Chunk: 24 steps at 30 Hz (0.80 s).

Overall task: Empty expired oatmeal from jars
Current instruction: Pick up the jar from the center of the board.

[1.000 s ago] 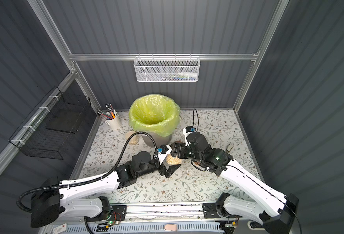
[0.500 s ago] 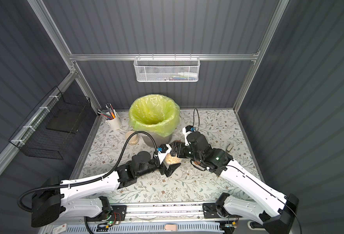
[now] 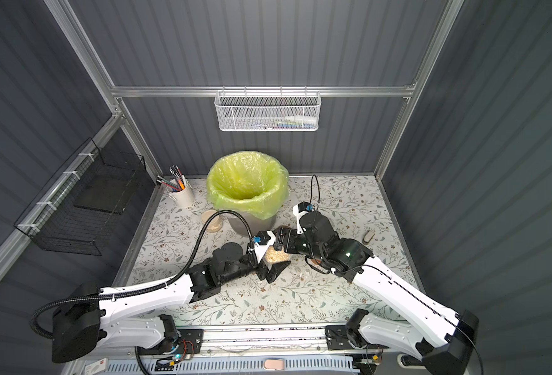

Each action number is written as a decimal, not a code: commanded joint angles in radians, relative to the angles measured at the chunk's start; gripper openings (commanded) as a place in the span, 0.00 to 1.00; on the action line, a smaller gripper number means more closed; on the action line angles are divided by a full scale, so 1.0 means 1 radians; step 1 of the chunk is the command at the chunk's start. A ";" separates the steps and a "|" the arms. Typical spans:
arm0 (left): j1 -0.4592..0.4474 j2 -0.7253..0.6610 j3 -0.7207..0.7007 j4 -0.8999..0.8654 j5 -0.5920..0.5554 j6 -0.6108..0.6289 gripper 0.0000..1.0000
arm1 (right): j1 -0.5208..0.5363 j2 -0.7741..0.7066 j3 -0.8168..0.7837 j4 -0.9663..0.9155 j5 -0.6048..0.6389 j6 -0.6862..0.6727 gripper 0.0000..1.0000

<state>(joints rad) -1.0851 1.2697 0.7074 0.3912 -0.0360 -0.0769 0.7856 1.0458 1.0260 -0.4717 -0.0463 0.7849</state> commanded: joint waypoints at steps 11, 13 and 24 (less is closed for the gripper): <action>-0.001 0.015 -0.022 0.027 -0.076 0.032 0.49 | -0.002 -0.033 0.005 0.099 -0.029 0.005 0.72; -0.001 0.013 -0.028 0.038 -0.089 0.034 0.48 | -0.002 -0.033 0.006 0.092 -0.029 0.004 0.75; -0.001 -0.014 -0.075 0.136 -0.116 0.056 0.37 | -0.002 -0.058 -0.022 0.078 -0.026 0.020 0.93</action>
<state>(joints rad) -1.0958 1.2716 0.6544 0.4931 -0.0864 -0.0536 0.7834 1.0325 1.0077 -0.4488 -0.0536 0.7795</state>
